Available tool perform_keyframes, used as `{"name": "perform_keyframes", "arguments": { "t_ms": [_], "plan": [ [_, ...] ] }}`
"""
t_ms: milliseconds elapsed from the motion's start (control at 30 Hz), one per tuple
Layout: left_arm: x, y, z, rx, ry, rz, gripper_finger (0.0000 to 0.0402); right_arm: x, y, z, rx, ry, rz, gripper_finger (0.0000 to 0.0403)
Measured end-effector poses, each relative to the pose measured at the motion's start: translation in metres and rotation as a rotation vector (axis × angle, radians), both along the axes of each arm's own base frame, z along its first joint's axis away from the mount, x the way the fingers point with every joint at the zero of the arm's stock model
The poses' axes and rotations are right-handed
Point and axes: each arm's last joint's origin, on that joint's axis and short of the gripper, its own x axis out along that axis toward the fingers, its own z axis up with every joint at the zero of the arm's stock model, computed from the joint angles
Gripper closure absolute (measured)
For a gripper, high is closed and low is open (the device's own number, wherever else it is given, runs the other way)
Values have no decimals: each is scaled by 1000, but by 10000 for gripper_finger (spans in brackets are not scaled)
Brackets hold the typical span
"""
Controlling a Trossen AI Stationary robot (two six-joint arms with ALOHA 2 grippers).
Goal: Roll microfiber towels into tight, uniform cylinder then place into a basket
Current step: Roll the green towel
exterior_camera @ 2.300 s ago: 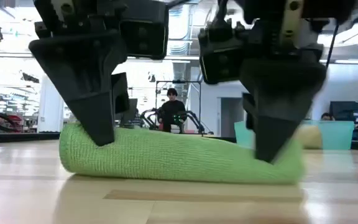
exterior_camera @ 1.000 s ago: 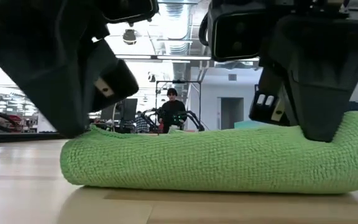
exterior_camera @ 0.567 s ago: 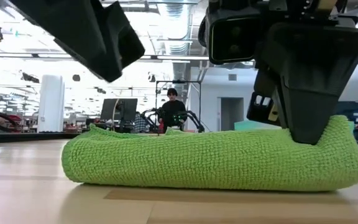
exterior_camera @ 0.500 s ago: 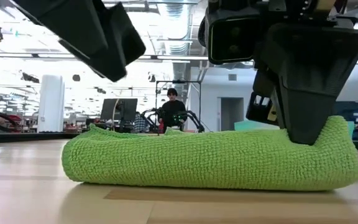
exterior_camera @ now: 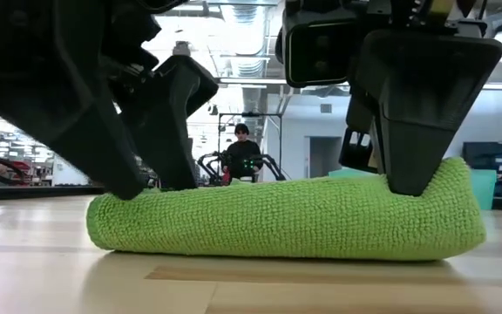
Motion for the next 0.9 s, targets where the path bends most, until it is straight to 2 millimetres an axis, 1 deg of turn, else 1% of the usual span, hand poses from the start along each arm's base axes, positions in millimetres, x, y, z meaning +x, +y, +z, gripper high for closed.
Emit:
{"name": "perform_keyframes", "arguments": {
  "t_ms": [67,233,333,467,600,800,900],
  "plan": [
    [0,0,0,1,-1,3,214,0,0,0,1,-1,0,392],
    [1,12,-8,-15,37,36,225,0,0,0,1,0,0,392],
    [0,19,-13,-66,77,60,236,0,0,0,2,0,1,392],
    [0,22,-15,-74,84,80,253,0,0,0,3,0,2,392],
    [0,22,-15,-76,83,82,279,0,0,0,3,1,2,392],
    [0,24,-16,-90,104,102,340,0,1,0,7,1,5,392],
    [0,24,-16,-85,102,113,352,0,1,0,7,1,5,392]
  ]
}}
